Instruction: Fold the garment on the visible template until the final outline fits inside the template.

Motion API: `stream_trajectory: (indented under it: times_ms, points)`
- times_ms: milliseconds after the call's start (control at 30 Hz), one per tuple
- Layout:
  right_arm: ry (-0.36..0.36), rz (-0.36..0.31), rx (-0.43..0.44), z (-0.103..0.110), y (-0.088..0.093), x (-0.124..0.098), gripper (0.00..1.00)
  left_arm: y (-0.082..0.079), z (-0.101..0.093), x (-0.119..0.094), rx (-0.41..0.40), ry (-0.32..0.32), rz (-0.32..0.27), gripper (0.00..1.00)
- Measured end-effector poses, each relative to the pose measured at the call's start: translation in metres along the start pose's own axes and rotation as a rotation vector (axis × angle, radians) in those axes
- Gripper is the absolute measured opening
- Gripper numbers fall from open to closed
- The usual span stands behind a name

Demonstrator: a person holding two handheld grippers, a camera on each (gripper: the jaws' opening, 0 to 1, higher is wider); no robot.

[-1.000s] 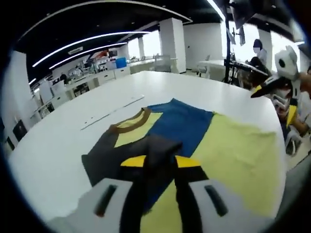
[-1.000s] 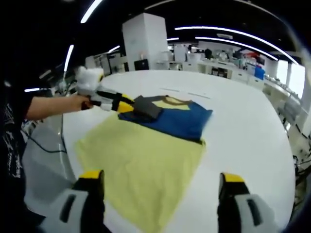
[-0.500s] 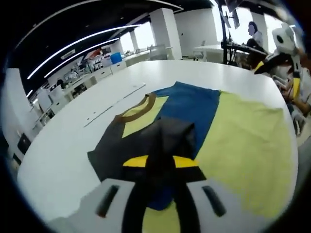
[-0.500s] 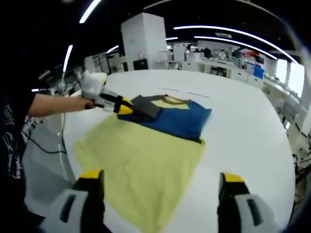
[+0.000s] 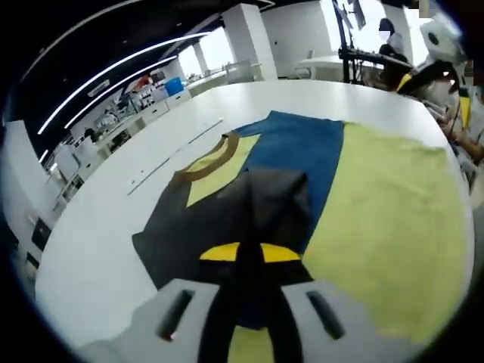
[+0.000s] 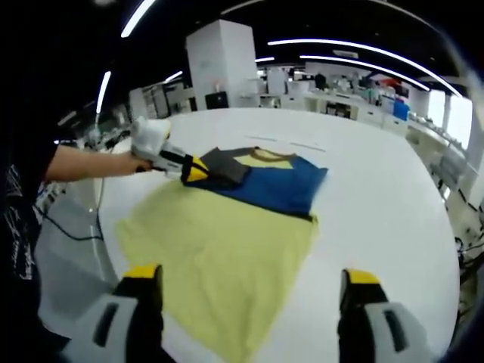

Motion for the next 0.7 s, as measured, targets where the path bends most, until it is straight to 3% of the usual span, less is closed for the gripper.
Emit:
stream_trajectory:
  times_ms: [200,400,533,700]
  points:
    - [-0.002,-0.009,0.005,0.001,0.000,0.000,0.97,0.002,-0.002,0.001,-0.039,0.014,0.019,0.00]
    - [-0.006,-0.013,0.004,0.003,0.000,0.000,0.97,-0.006,-0.002,-0.005,-0.087,0.034,-0.009,0.00]
    - [-0.009,-0.017,0.004,0.003,-0.001,0.000,0.97,-0.021,-0.005,-0.016,-0.112,0.066,-0.046,0.00]
    - [-0.015,-0.026,-0.001,0.005,-0.003,0.001,0.97,-0.045,-0.010,-0.030,-0.070,0.090,-0.075,0.00]
Point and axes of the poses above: the point that each gripper's makers call its tool centre point, and the gripper's own axes: x roughly forward along the fingers, z roughly to its left, y roughly out of its underside, the point moved 4 cm from there along -x, roughly backward along the fingers, and after that the axes turned 8 degrees about -y, right-handed, at the moved point
